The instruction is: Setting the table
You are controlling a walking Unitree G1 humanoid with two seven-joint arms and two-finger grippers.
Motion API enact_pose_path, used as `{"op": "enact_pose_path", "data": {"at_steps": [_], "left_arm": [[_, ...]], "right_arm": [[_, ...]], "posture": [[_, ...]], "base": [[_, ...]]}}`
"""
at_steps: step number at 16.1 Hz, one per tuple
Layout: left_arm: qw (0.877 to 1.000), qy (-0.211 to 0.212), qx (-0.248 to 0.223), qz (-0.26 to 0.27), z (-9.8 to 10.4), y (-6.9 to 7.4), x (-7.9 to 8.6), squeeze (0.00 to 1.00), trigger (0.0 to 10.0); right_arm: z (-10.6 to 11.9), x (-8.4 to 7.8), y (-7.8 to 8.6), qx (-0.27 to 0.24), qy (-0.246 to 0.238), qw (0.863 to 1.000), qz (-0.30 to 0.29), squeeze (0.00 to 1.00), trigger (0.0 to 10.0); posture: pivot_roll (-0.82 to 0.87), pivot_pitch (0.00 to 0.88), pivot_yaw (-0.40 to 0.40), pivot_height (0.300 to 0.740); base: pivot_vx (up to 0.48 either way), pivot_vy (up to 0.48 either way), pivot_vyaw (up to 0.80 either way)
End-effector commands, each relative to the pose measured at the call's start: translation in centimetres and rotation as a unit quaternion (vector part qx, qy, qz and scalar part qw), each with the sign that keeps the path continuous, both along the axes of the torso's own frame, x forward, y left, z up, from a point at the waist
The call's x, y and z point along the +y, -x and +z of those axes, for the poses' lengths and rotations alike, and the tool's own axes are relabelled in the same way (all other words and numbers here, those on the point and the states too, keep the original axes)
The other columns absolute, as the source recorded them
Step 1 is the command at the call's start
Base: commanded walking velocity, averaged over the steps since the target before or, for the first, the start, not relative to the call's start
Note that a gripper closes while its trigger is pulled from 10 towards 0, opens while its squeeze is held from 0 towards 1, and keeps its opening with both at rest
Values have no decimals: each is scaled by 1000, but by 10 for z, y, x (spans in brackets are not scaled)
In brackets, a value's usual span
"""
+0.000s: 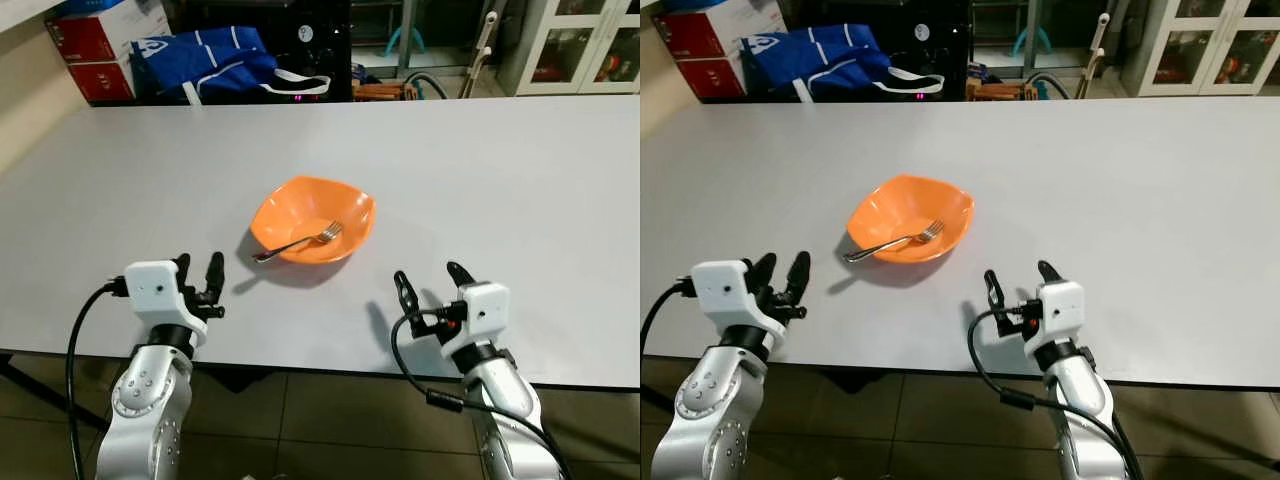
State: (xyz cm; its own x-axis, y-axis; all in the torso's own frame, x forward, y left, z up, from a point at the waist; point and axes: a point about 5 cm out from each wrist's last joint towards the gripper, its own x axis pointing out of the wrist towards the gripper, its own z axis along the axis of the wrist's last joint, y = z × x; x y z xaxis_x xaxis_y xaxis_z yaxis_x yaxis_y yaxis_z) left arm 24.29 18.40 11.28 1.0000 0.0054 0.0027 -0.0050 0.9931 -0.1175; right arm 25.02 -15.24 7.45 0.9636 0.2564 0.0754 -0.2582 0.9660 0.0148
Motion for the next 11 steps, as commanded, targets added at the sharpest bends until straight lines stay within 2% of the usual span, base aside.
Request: {"op": "enact_pose_path", "data": {"at_steps": [1,6,9,11], "left_arm": [[1000,14,6,18,0,-2,5,0,10000],[1000,-7,5,-8,2,-5,-4,0,10000],[999,28,24,21,-7,-6,2,0,10000],[998,41,29,28,-14,-5,0,0,10000]], "right_arm": [[-2,3,-2,8,-4,1000,9,0,10000],[-2,3,-6,12,6,1000,20,0,10000],[0,7,-10,12,17,999,33,0,10000],[4,4,-14,7,21,999,37,0,10000]], "posture": [[-174,0,103,740],[-175,0,101,740],[-181,0,98,740],[-192,0,72,740]], "base": [[0,0,0],[0,0,0],[0,0,0],[0,0,0]]}}
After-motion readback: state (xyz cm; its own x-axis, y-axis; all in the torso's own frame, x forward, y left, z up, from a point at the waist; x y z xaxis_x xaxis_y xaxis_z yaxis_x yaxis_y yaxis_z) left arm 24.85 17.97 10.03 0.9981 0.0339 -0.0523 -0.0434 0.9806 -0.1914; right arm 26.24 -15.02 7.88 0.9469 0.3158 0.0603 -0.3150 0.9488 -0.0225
